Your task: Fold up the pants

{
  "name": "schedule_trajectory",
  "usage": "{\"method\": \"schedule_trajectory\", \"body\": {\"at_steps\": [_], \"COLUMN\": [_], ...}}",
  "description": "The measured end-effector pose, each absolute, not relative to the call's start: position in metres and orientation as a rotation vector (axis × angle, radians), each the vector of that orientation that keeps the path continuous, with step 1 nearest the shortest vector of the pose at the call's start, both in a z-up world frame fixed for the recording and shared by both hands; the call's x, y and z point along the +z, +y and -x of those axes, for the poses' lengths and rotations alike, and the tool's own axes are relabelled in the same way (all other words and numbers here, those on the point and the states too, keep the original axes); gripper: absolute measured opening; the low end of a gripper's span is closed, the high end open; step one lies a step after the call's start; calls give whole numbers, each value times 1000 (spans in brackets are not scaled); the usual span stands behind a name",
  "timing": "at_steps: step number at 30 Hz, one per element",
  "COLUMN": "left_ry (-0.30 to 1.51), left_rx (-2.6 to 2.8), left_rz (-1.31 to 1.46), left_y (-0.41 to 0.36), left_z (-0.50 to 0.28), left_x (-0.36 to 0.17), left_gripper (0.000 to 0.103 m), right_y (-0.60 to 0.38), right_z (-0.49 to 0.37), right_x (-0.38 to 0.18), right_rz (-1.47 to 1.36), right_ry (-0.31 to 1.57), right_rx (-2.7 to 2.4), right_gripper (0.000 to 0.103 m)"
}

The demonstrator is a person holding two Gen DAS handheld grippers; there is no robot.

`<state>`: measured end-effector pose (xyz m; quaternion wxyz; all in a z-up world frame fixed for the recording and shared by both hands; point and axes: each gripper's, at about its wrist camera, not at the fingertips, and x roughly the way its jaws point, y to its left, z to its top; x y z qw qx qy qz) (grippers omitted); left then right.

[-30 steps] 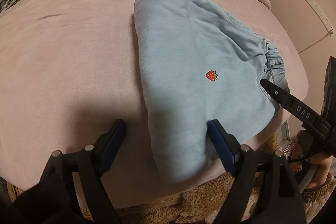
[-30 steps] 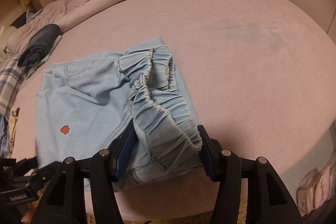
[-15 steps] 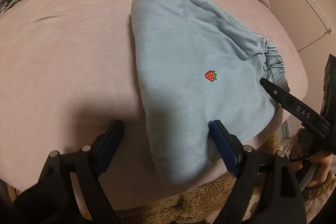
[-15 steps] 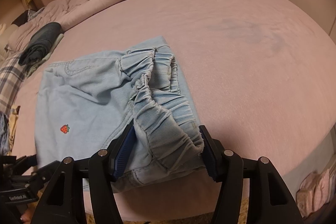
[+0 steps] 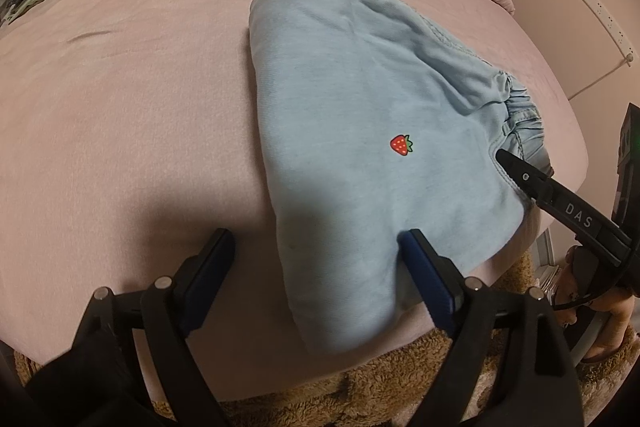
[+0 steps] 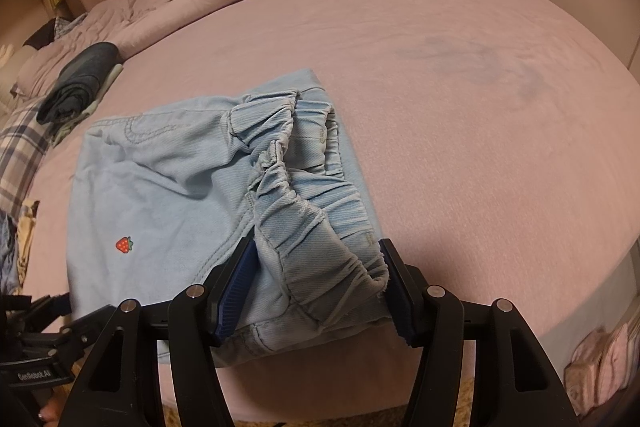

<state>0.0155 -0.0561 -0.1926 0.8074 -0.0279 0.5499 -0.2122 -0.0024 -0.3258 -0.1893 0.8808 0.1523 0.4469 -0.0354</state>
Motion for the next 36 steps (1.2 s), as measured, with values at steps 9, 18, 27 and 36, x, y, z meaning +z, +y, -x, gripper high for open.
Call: {"method": "schedule_trajectory", "body": {"at_steps": [9,18,27,36], "left_ry": [1194,1208,1238,1197], "left_rx": [-439,-430,-412,-366], "left_rz": [66,76,72,32], "left_y": [-57,-58,-61,-48], "left_z": [-19,-21,-28,-31], "left_x": [-193,-192,-187,-171], "left_gripper": [88,90,89,89], "right_y": [-326,-325,-333,-352], "right_z": [2,2,3,11], "right_x": [-189,-189,-190,-184], "right_rz": [-310,-312,-359,-449], "right_ry": [931,933,960,957], "right_rx": [-66,-60,-61,-32], "right_gripper": [63,64,77,87]}}
